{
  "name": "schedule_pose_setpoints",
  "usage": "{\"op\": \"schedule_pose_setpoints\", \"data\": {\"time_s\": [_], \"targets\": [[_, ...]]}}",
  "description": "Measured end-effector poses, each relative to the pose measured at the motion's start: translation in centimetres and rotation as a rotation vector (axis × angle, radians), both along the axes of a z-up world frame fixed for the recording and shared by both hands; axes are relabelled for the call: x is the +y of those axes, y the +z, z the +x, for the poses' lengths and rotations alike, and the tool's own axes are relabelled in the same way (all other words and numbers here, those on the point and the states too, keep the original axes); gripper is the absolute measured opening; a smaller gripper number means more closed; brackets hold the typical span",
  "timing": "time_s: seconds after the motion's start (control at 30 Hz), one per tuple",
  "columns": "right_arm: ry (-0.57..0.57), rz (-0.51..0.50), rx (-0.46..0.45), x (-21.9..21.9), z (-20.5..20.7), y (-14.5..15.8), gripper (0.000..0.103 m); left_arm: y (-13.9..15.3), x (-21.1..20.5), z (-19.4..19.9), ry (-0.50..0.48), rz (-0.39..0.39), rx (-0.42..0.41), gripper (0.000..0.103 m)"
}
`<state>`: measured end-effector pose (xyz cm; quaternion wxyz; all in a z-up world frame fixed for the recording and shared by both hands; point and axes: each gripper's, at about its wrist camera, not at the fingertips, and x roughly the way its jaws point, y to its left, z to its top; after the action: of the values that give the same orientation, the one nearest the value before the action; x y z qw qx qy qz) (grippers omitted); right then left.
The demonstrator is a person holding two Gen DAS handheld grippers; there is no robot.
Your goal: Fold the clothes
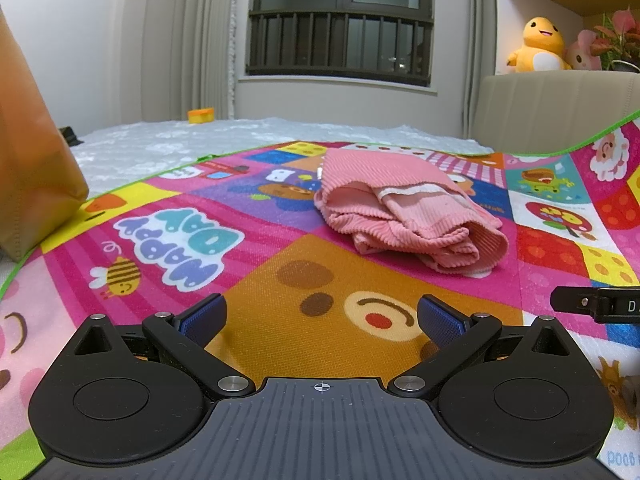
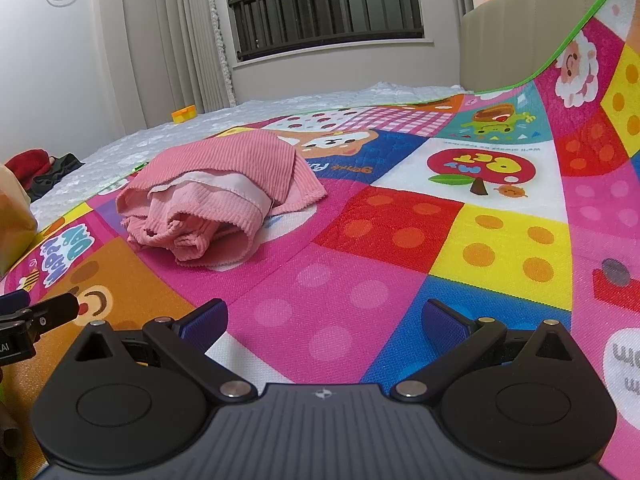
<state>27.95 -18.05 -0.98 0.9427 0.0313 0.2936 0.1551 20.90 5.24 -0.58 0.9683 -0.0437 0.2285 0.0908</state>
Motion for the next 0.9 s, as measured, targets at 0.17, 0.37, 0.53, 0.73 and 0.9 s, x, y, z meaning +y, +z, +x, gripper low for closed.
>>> {"op": "schedule_pose_setpoints", "data": {"time_s": [0.17, 0.37, 0.53, 0.73, 0.9], "targets": [[0.0, 0.005, 0.001, -0.06, 0.01, 0.01, 0.103, 0.02, -0.04, -0.03, 0.001, 0.0, -0.001, 0.103], [0.0, 0.011, 0.003, -0.16, 0.07, 0.01, 0.103, 0.0, 0.0, -0.01, 0.001, 0.0, -0.001, 0.103], [0.0, 0.013, 0.003, -0.2, 0.08, -0.01, 0.103, 0.02, 0.01, 0.0, 0.002, 0.0, -0.001, 0.103], [0.001, 0.014, 0.003, -0.25, 0.04, -0.02, 0.103, 0.03, -0.02, -0.01, 0.004, 0.001, -0.004, 0.103], [0.001, 0.011, 0.002, -0.22, 0.04, 0.0, 0.103, 0.11, -0.19, -0.2, 0.002, 0.011, -0.015, 0.103]]}}
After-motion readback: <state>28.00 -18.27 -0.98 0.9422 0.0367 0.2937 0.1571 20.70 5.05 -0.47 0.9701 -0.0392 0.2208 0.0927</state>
